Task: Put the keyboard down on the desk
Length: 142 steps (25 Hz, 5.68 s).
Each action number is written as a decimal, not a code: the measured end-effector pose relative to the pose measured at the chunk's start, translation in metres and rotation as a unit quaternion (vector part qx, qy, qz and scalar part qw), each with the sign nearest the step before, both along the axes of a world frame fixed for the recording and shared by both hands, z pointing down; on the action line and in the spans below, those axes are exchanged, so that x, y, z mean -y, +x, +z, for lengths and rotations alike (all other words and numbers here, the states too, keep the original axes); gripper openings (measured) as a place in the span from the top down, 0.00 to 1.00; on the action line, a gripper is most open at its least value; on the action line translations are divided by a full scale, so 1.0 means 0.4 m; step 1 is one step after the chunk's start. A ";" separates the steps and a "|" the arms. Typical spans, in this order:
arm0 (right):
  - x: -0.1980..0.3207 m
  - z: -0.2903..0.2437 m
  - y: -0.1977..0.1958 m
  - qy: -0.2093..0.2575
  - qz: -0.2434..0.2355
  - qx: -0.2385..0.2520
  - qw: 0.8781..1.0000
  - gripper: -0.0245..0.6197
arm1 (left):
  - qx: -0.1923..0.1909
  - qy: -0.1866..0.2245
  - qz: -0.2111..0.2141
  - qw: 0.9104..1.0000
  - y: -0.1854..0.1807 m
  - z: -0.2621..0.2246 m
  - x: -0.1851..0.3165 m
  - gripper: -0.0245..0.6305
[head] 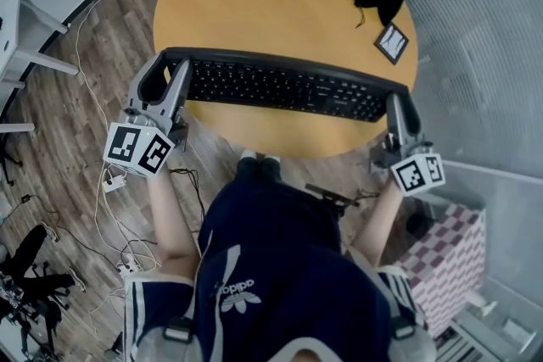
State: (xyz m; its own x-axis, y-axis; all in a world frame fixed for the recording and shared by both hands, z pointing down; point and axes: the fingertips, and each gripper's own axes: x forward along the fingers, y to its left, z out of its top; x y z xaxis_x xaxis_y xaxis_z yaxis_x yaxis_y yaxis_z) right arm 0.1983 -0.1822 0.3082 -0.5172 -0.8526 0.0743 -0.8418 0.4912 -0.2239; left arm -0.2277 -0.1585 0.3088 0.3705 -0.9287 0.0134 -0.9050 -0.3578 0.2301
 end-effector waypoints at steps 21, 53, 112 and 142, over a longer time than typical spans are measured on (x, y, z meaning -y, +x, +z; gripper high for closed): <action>0.097 0.043 0.050 -0.008 -0.012 0.018 1.000 0.76 | 0.014 -0.011 -0.024 1.000 0.049 0.022 0.078 0.68; 0.283 0.539 0.092 -0.199 -0.009 -0.011 0.980 0.76 | 0.003 -0.245 -0.046 0.969 0.102 0.572 0.221 0.68; 0.338 0.754 0.109 -0.317 0.066 -0.144 0.935 0.75 | 0.058 -0.348 -0.085 0.932 0.102 0.735 0.297 0.68; 0.109 -0.085 -0.125 0.025 0.034 -0.057 0.997 0.96 | 0.061 0.025 -0.091 0.994 0.141 -0.122 0.171 0.96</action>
State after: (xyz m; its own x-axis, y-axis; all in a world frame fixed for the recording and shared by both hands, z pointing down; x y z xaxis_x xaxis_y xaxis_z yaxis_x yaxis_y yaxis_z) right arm 0.1482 -0.2256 0.2744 -0.4487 -0.8896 0.0856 -0.8922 0.4404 -0.1005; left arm -0.1712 -0.2269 0.2599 0.1954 -0.9807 -0.0003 -0.9758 -0.1944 0.0996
